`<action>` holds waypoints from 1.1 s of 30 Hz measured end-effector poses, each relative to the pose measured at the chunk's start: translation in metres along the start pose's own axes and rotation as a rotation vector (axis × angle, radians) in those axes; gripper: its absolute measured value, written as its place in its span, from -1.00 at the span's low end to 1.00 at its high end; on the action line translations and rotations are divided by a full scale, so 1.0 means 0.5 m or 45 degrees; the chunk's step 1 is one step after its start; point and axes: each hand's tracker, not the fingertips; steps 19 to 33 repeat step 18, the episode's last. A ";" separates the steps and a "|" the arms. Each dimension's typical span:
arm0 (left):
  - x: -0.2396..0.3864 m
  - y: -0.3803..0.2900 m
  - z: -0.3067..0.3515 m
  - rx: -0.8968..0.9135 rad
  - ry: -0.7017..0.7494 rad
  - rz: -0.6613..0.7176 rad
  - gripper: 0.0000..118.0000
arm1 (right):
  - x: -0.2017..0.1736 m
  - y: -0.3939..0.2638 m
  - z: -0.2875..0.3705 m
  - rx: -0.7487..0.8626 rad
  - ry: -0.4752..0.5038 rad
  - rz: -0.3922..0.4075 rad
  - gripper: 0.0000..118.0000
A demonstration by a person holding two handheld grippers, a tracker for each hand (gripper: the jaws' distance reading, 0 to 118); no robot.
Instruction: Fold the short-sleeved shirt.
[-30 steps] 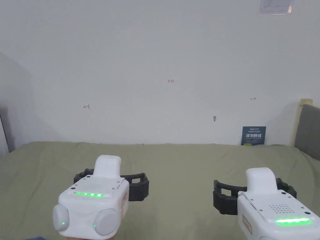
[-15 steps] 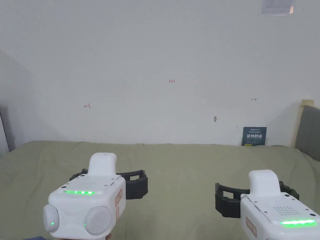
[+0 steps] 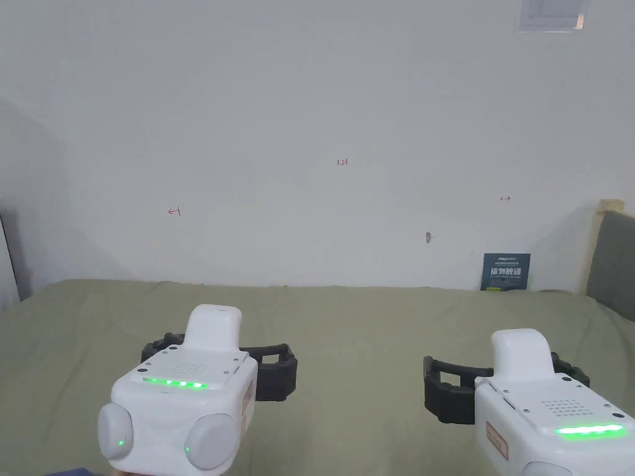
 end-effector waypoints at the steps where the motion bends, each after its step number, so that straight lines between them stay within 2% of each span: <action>1: 0.000 0.002 0.002 0.001 -0.003 0.001 1.00 | 0.000 0.002 0.000 -0.001 0.000 0.000 1.00; 9: -0.005 0.014 -0.003 -0.019 0.030 0.019 1.00 | 0.000 0.008 0.004 0.000 0.013 -0.007 1.00; 11: -0.018 0.013 0.006 0.034 -0.089 0.136 1.00 | -0.002 0.008 0.005 0.003 0.019 -0.010 1.00; 14: -0.019 0.023 0.000 -0.151 -0.139 0.243 1.00 | -0.003 0.007 0.005 0.001 0.029 -0.006 1.00; 16: -0.005 0.019 -0.014 -0.189 -0.044 0.163 1.00 | -0.005 0.008 0.002 0.000 0.023 0.003 1.00; 18: 0.007 0.004 -0.015 -0.050 0.056 0.079 1.00 | -0.005 0.008 0.005 0.001 0.015 0.003 1.00; 33: 0.007 0.004 -0.015 -0.050 0.056 0.079 1.00 | -0.005 0.008 0.005 0.001 0.015 0.003 1.00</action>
